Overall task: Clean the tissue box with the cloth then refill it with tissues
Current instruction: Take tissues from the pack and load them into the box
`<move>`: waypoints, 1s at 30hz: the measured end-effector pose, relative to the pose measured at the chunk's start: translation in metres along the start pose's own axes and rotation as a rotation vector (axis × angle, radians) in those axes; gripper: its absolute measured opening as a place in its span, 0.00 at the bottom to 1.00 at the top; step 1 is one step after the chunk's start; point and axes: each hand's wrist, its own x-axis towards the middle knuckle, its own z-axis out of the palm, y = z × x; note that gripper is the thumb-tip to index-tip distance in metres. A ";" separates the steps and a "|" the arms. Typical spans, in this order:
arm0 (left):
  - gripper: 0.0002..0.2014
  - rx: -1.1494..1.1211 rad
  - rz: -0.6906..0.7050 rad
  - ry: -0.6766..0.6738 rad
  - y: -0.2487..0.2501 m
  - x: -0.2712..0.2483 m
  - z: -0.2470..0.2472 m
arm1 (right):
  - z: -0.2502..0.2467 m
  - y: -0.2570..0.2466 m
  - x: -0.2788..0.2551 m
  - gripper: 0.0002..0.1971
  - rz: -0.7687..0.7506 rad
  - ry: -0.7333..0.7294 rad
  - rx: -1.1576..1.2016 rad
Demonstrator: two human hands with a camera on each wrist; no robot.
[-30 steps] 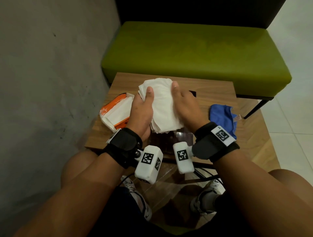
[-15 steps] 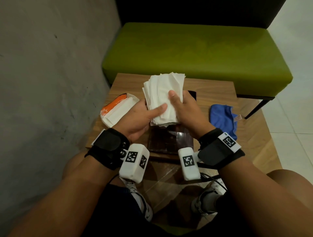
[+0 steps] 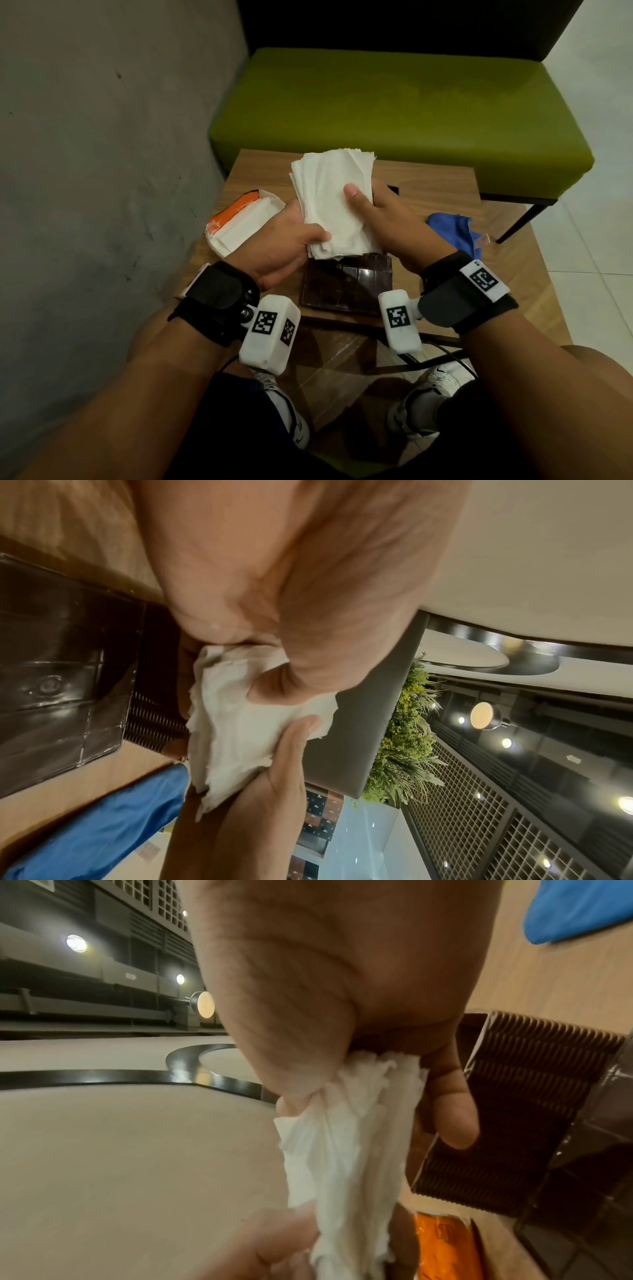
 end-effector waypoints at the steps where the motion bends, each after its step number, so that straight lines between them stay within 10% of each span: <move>1: 0.32 -0.006 -0.004 -0.003 0.002 -0.001 0.002 | -0.001 0.000 0.000 0.30 -0.002 0.001 0.004; 11: 0.17 -0.106 0.020 0.318 0.003 0.010 0.008 | 0.003 0.001 0.000 0.32 -0.051 -0.016 -0.085; 21: 0.17 -0.082 0.036 0.284 0.003 0.009 0.020 | 0.028 -0.008 0.015 0.40 -0.010 0.037 -0.104; 26: 0.15 -0.263 0.055 0.407 0.006 0.018 0.009 | 0.006 -0.012 0.003 0.42 0.158 0.192 0.250; 30: 0.18 -0.504 0.111 0.454 0.007 0.027 0.004 | 0.011 -0.007 -0.032 0.39 0.291 0.025 0.449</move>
